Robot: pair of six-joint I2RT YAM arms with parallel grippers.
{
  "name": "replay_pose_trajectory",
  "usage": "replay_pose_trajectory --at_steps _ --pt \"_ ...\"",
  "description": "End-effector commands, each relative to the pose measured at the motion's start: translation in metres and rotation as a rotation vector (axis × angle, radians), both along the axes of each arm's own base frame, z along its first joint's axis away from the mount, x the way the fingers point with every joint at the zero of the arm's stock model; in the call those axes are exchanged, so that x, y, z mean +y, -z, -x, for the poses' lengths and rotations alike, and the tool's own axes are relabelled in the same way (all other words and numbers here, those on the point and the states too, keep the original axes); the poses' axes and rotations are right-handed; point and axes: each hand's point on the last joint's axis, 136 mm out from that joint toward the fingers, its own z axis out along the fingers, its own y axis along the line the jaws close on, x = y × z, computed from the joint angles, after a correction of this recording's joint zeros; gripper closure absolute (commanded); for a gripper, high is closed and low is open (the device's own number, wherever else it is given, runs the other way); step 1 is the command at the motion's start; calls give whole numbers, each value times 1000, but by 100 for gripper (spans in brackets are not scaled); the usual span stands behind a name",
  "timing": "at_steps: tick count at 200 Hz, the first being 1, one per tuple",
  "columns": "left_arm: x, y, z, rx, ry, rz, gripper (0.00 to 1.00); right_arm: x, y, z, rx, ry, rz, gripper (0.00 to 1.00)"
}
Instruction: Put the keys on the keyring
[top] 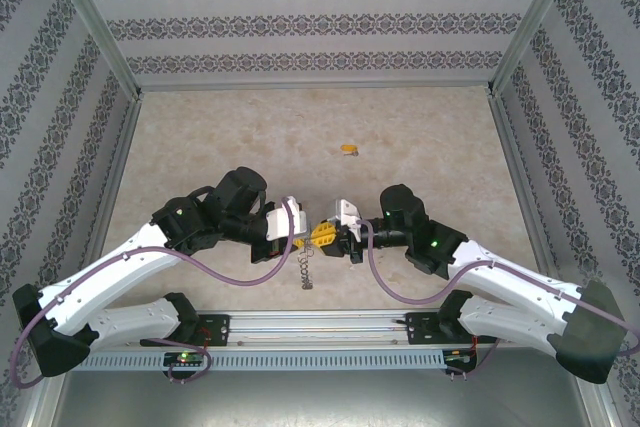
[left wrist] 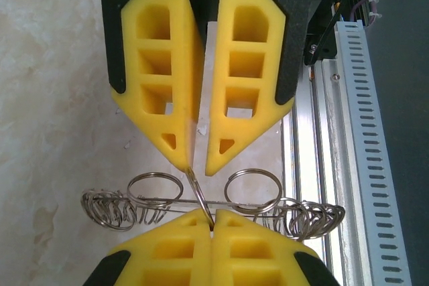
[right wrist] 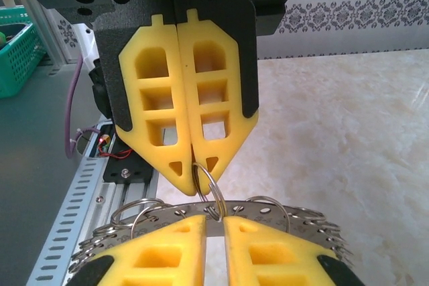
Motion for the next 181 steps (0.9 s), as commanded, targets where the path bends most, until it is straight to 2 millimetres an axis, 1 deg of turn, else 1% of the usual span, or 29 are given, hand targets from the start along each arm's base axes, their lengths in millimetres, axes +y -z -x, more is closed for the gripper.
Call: replay_pose_trajectory --at_steps 1,49,99,115,145,181 --pt "-9 -14 0 -46 42 40 100 7 -30 4 -78 -34 -75 82" --pt "-8 -16 -1 -57 38 40 100 4 -29 4 -87 -17 -69 78" --pt "-6 -16 -2 -65 27 37 100 1 -28 2 -97 6 -69 76" --pt "-6 -15 -2 -66 28 35 100 1 -28 2 -98 8 -67 74" --pt "-7 -15 -2 -67 28 36 100 2 -27 3 -93 -5 -67 72" --pt "-8 -15 -2 -64 32 38 100 5 -27 3 -90 -22 -65 73"
